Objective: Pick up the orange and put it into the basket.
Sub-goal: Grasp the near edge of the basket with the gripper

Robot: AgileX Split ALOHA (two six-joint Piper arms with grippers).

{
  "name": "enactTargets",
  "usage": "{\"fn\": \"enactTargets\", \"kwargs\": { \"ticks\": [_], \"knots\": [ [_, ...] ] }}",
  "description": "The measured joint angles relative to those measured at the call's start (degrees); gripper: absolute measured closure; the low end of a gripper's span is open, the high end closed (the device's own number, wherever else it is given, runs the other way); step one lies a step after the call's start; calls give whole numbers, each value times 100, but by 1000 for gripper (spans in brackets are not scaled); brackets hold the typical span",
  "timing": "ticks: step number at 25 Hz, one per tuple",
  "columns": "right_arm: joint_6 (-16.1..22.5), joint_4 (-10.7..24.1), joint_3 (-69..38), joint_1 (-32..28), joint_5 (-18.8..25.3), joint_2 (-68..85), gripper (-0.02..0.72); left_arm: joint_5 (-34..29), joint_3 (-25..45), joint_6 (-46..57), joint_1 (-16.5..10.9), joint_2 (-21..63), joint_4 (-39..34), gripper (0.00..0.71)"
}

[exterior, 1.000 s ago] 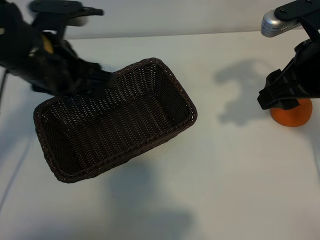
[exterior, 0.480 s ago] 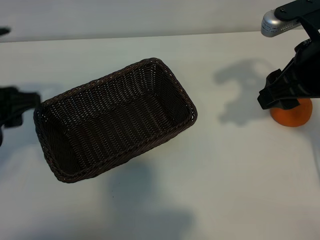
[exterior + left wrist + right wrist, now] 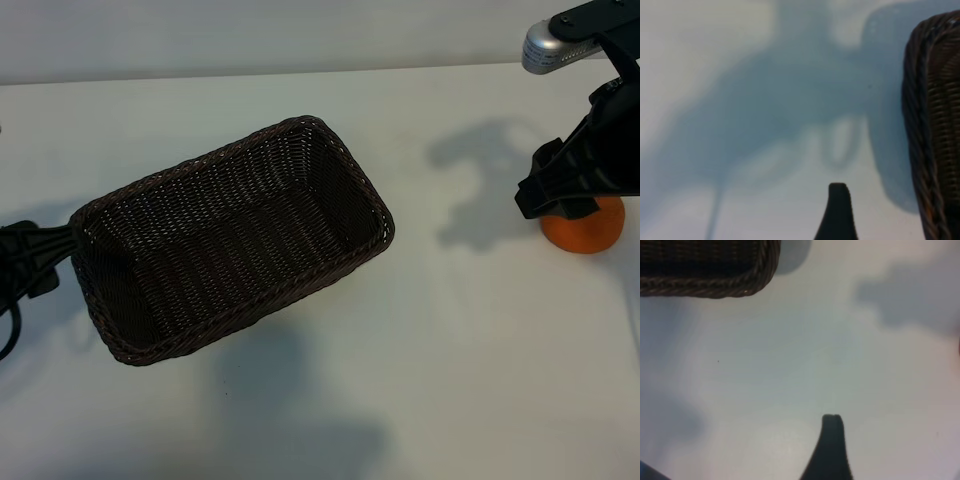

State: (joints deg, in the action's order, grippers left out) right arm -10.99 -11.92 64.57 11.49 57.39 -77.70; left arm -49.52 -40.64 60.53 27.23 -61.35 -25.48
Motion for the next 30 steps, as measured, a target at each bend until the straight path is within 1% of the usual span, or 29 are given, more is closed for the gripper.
{"fn": "enactTargets", "kwargs": {
  "ticks": [3,8,14,17,20,27,30],
  "knots": [
    [0,0,0,0,0,0,110,161,0,58,-147,-171,12,118],
    [0,0,0,0,0,0,110,496,10,-192,-554,-465,267,118],
    [0,0,0,0,0,0,110,1276,278,-474,-989,-621,707,118],
    [0,-12,0,0,5,0,110,1433,351,-561,-1051,-711,747,118],
    [0,-28,0,0,7,0,110,1634,351,-581,-1056,-907,747,118],
    [0,-40,0,0,7,0,110,2186,351,-613,-1062,-1554,942,118],
    [0,-45,0,0,7,0,110,2246,361,-615,-1062,-1728,977,118]
  ]
}}
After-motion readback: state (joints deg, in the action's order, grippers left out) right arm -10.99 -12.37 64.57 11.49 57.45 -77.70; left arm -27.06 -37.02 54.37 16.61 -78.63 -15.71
